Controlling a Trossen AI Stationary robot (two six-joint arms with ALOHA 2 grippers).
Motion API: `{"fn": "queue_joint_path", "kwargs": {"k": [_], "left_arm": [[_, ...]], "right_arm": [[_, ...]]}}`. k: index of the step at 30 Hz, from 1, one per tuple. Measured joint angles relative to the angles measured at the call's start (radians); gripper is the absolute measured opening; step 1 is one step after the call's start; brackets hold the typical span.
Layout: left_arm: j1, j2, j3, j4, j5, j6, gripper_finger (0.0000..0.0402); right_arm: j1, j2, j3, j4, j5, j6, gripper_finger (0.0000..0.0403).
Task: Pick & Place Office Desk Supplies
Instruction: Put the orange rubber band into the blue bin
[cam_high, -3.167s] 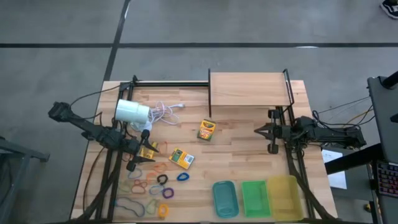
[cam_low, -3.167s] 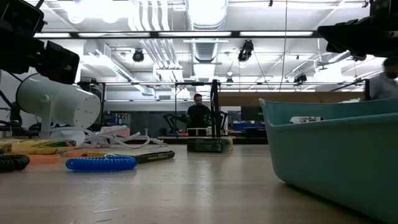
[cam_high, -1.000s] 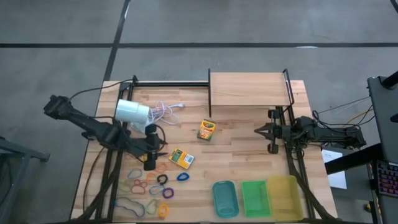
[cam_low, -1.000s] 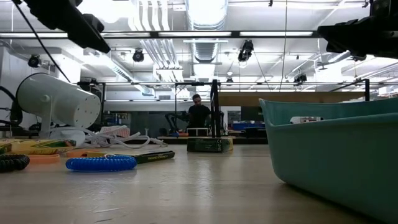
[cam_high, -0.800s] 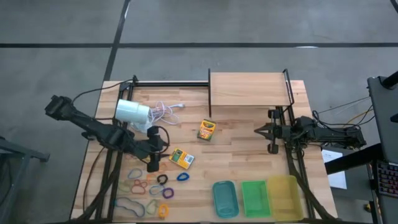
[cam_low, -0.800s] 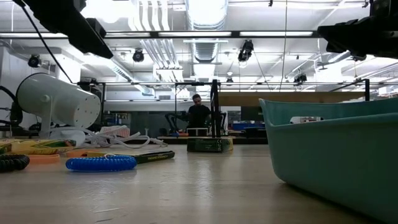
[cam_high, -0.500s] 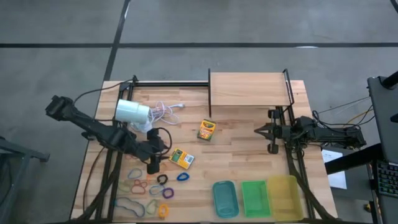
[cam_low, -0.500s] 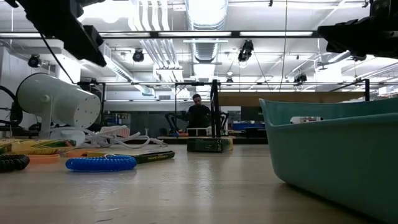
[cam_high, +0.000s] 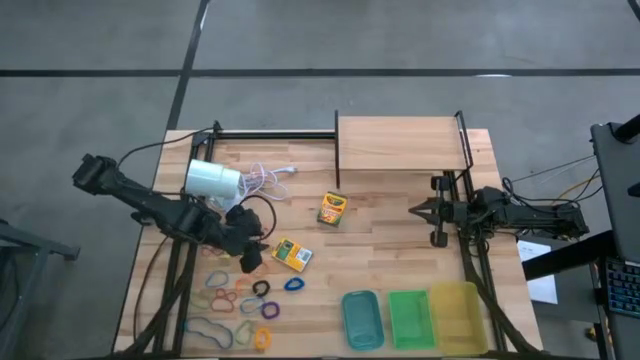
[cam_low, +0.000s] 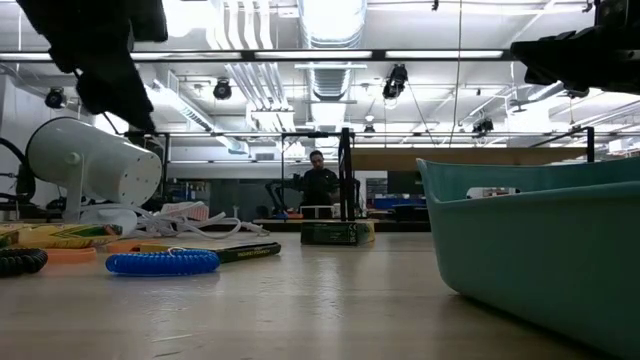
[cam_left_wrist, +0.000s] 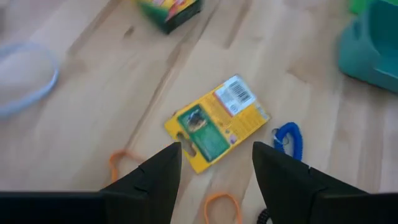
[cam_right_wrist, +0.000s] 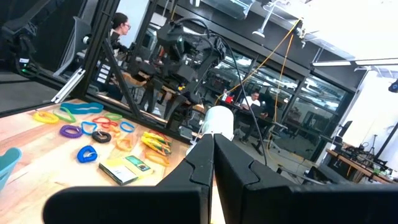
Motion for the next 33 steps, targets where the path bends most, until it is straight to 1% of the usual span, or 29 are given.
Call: {"fn": "queue_joint_path", "kwargs": {"k": [3,6,9,18,21,24,27,33], "left_arm": [[0.0,0.0,0.0,-0.009,0.004,-0.158,0.0202],[0.0,0.0,0.0,-0.011,0.041,-0.244,0.0202],[0.0,0.001,0.0,-0.011,0.067,-0.285,0.0201],[0.009,0.006,-0.001,-0.042,0.068,-0.331,0.0191],[0.024,0.043,0.0,-0.035,0.082,-0.331,0.0189],[0.049,0.113,0.028,-0.039,0.142,-0.333,0.0188],[0.078,0.19,0.07,-0.089,0.18,-0.333,0.0188],[0.155,0.328,0.157,-0.165,0.183,-0.285,0.0188]], "right_arm": [[0.0,0.0,0.0,0.0,0.0,0.0,0.0008],[0.0,0.0,0.0,0.0,0.0,0.0,0.0008],[0.0,0.0,0.0,0.0,0.0,0.0,0.0008],[0.0,0.0,0.0,0.0,0.0,0.0,0.0008],[0.0,0.0,0.0,0.0,0.0,0.0,0.0008],[0.0,0.0,0.0,0.0,0.0,0.0,0.0008],[0.0,0.0,0.0,-0.001,0.0,0.0,0.0008],[0.0,0.0,0.0,-0.011,0.0,0.0,0.0008]]}}
